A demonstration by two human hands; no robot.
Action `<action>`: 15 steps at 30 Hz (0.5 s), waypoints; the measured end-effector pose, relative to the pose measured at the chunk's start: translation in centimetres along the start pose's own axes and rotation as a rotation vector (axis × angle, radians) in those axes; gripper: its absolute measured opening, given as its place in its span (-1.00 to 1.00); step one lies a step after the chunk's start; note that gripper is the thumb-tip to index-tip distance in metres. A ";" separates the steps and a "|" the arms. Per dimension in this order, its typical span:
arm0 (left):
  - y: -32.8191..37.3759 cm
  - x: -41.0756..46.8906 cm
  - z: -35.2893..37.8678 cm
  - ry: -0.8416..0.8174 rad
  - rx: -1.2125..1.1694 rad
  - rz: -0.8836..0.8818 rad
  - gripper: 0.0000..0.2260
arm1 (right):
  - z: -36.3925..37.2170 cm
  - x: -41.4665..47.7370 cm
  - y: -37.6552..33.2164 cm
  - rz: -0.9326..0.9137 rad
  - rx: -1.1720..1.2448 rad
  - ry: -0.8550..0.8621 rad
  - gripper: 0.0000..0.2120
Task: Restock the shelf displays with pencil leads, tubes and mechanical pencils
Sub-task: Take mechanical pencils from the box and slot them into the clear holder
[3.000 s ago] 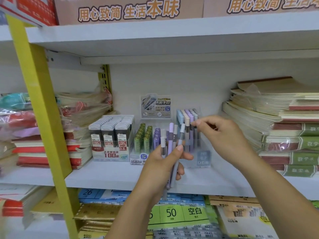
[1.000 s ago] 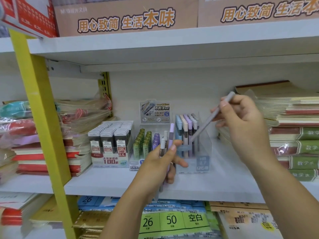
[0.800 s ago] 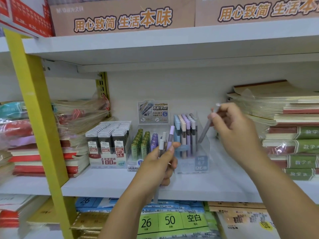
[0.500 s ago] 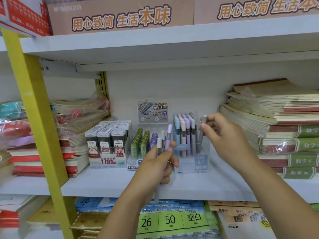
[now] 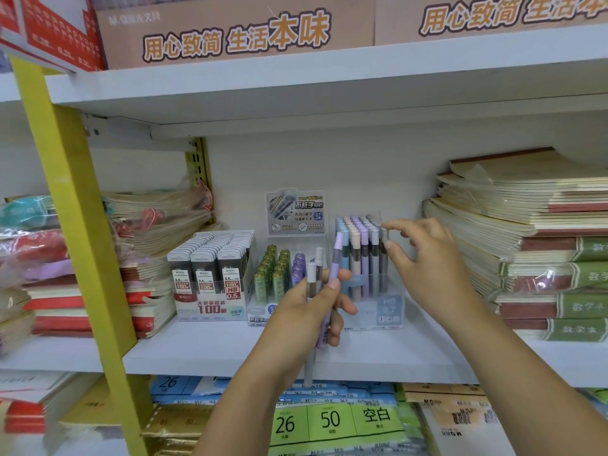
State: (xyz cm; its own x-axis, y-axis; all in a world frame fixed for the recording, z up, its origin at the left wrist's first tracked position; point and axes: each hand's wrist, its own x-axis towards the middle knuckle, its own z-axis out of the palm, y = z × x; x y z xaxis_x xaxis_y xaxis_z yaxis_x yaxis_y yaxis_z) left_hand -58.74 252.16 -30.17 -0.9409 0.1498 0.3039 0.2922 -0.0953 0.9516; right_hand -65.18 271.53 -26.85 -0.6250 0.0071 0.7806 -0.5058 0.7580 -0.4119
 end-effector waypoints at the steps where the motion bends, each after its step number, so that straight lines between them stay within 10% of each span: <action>1: 0.0 -0.1 0.0 -0.010 -0.014 0.005 -0.80 | 0.0 0.0 0.0 0.011 -0.007 -0.013 -0.72; 15: 0.7 -0.3 1.0 -0.117 0.020 0.042 -0.78 | -3.3 -1.2 -5.2 -0.028 0.489 -0.091 -0.81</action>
State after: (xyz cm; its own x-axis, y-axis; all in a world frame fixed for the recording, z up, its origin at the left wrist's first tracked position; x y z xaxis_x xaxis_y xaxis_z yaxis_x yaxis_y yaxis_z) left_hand -58.04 253.01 -29.58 -0.9017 0.2600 0.3455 0.3353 -0.0842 0.9383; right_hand -59.81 269.72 -24.09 -0.6456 -0.0822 0.7592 -0.7290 0.3625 -0.5807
